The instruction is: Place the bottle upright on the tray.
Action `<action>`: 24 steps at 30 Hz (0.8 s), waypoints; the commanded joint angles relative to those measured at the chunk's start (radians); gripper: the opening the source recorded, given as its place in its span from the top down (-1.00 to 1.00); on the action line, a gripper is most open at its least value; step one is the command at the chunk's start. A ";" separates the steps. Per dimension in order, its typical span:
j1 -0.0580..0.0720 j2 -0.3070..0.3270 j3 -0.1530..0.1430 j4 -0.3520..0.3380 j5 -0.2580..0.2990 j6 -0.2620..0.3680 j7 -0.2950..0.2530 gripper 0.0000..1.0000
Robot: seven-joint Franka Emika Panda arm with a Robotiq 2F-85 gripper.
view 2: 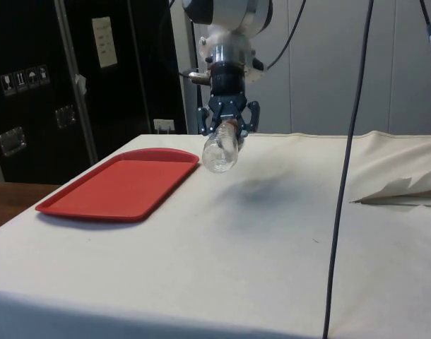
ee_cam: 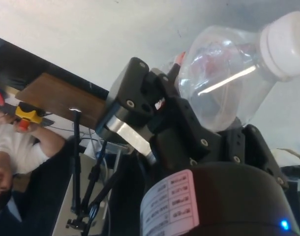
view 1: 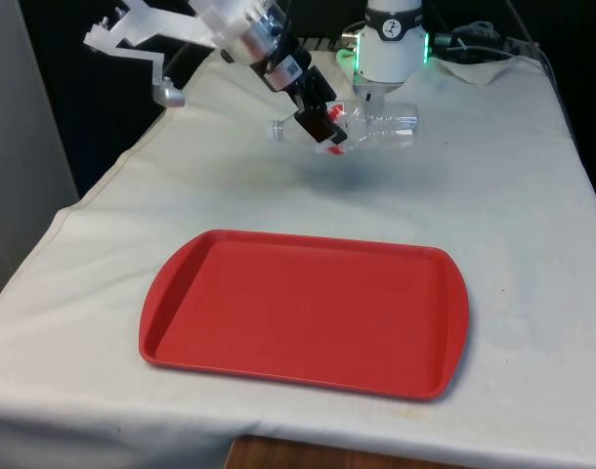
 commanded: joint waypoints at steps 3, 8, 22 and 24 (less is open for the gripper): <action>0.011 -0.008 -0.002 0.014 -0.028 0.006 0.044 0.71; 0.018 -0.010 -0.002 0.033 -0.049 0.005 0.081 0.71; 0.031 -0.003 0.001 0.100 -0.105 -0.002 0.190 0.71; 0.033 -0.001 0.002 0.111 -0.114 -0.003 0.208 0.71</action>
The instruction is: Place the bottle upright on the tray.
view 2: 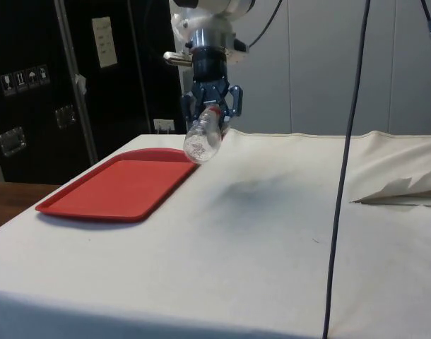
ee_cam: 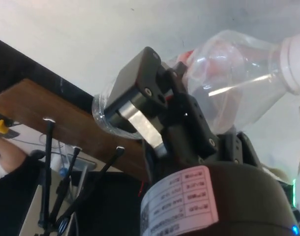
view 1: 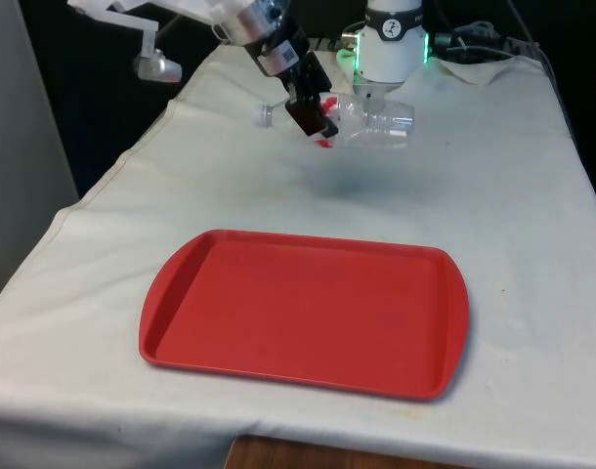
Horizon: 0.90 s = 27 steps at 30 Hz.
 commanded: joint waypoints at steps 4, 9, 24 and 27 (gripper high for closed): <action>0.002 0.004 0.001 0.023 -0.016 0.000 0.033 0.71; 0.008 0.013 0.002 0.056 -0.042 -0.007 0.082 0.71; 0.020 0.021 0.015 0.129 -0.119 -0.012 0.199 0.71; 0.023 0.022 0.019 0.146 -0.141 -0.015 0.228 0.71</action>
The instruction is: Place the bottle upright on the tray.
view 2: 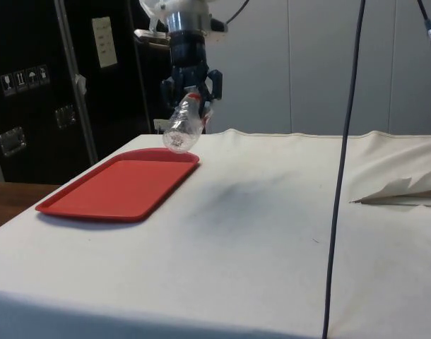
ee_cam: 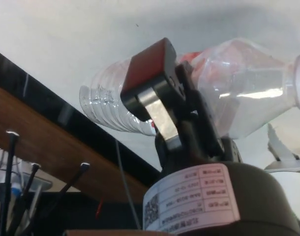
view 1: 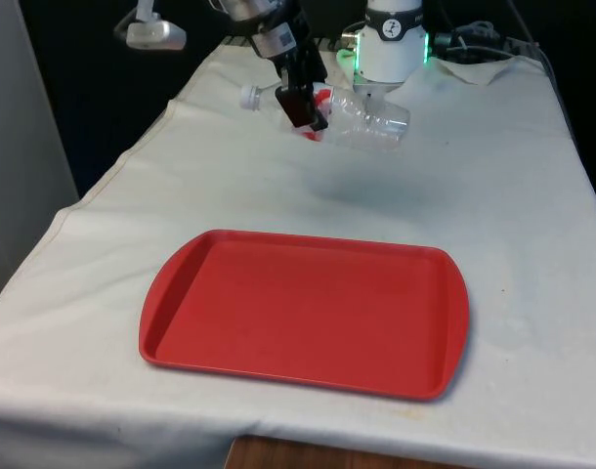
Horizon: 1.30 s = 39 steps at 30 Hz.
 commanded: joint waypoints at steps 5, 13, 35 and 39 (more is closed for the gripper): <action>0.008 0.005 0.005 0.020 -0.029 -0.006 0.038 0.71; 0.018 0.006 0.037 0.034 -0.084 0.005 0.106 0.71; 0.017 0.047 0.065 0.094 -0.121 -0.006 0.160 0.71; 0.022 0.062 0.064 0.119 -0.128 0.005 0.179 0.71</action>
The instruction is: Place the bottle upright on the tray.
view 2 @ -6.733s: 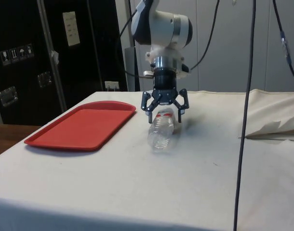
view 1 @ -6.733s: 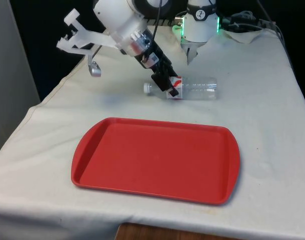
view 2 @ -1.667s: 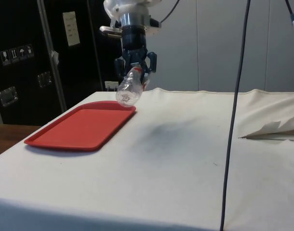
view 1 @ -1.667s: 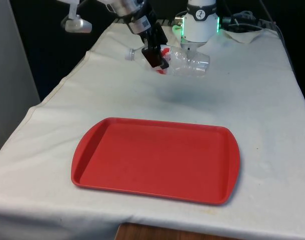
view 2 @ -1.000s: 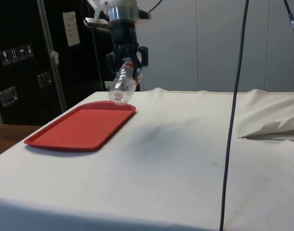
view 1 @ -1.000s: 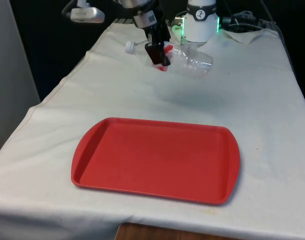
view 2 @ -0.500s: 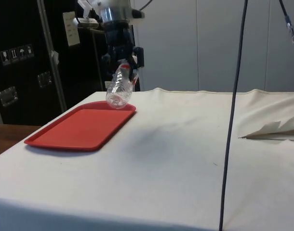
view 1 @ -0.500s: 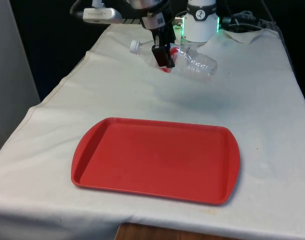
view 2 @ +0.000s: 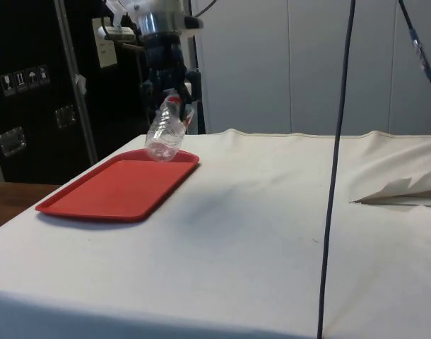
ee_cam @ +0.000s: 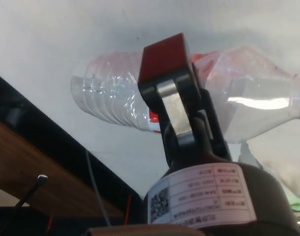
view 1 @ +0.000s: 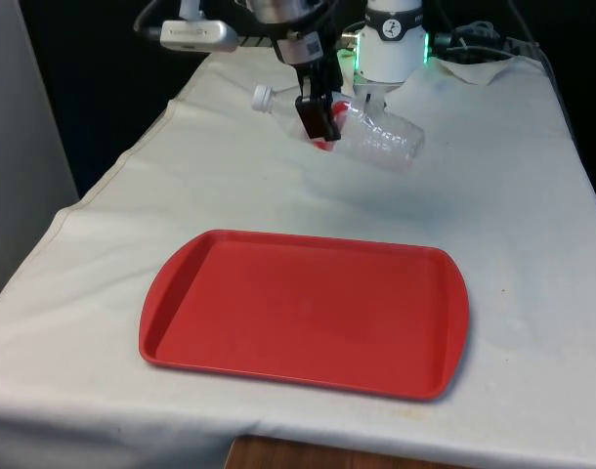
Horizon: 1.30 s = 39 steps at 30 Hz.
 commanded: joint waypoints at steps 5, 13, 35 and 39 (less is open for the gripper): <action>0.008 0.009 -0.001 0.021 -0.010 0.019 0.030 0.71; 0.015 0.023 0.003 0.048 -0.027 0.054 0.064 0.71; 0.028 0.089 0.013 0.147 -0.097 0.151 0.142 0.71; 0.032 0.091 0.012 0.145 -0.120 0.175 0.150 0.71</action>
